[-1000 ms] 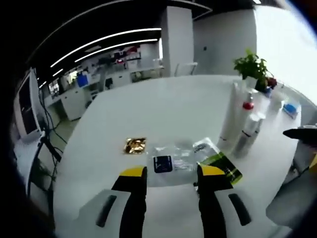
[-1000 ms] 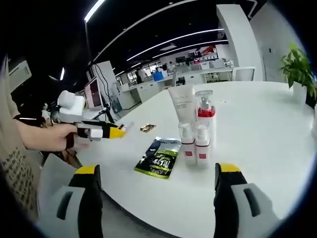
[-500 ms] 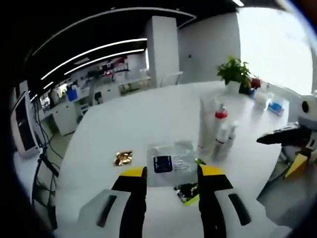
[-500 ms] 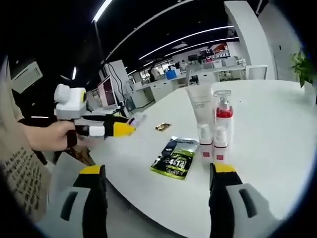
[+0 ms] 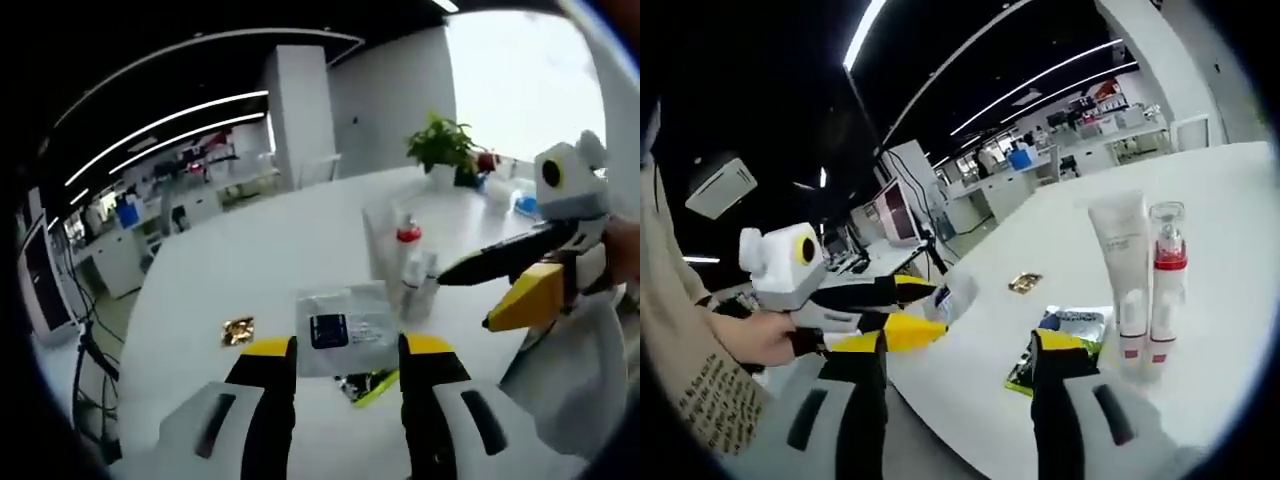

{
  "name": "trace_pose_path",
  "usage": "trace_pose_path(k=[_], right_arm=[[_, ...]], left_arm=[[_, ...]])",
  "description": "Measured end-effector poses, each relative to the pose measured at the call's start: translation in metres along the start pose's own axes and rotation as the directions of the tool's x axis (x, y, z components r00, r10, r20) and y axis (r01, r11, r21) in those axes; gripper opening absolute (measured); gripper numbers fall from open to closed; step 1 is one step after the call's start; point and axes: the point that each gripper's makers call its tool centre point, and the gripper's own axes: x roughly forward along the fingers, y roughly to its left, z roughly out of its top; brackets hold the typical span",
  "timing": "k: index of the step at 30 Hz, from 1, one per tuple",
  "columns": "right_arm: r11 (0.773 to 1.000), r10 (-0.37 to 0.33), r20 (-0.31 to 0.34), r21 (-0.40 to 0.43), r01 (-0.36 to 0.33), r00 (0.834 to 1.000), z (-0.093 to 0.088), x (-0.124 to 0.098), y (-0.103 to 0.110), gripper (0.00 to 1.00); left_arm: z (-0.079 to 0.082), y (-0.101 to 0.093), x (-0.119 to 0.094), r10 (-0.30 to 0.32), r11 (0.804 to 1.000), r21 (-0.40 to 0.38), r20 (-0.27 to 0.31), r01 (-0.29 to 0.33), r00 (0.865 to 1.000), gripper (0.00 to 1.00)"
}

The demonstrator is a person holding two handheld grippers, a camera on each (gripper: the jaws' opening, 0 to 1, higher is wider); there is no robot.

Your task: Arrange the skincare products in the storage area until every visible bottle or jar stands upright without overlapping.

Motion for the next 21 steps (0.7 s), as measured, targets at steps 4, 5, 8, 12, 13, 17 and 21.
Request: trace_pose_path(k=[4, 5, 8, 12, 13, 17, 21], right_arm=[[1.000, 0.012, 0.017, 0.007, -0.012, 1.000, 0.005, 0.011, -0.001, 0.45], [1.000, 0.013, 0.019, 0.012, -0.013, 1.000, 0.005, 0.012, -0.002, 0.43], [0.998, 0.012, 0.046, 0.060, -0.015, 0.999, 0.008, 0.020, -0.007, 0.37], [0.997, 0.004, 0.044, 0.080, -0.007, 0.999, 0.009, 0.026, -0.011, 0.28], [0.997, 0.002, 0.041, 0.077, -0.005, 0.999, 0.008, 0.027, -0.012, 0.26], [0.997, 0.009, 0.034, 0.081, -0.012, 0.999, 0.006, 0.029, -0.010, 0.16], [0.996, 0.010, 0.031, 0.089, -0.012, 0.999, 0.003, 0.031, -0.009, 0.11]], left_arm=[[0.000, -0.002, -0.002, -0.008, 1.000, 0.001, 0.003, 0.008, 1.000, 0.38], [0.000, -0.002, -0.003, -0.010, 1.000, -0.007, 0.009, 0.010, 1.000, 0.38], [0.001, -0.003, -0.004, -0.019, 1.000, -0.009, 0.015, 0.019, 1.000, 0.38], [0.001, -0.008, -0.004, -0.036, 0.999, 0.003, 0.017, 0.036, 0.999, 0.38], [0.001, -0.009, -0.004, -0.040, 0.999, -0.002, 0.017, 0.040, 0.999, 0.38], [-0.001, -0.010, -0.003, -0.043, 0.999, -0.006, 0.016, 0.043, 0.999, 0.38], [-0.001, -0.011, -0.001, -0.053, 0.999, -0.011, 0.017, 0.053, 0.998, 0.38]])
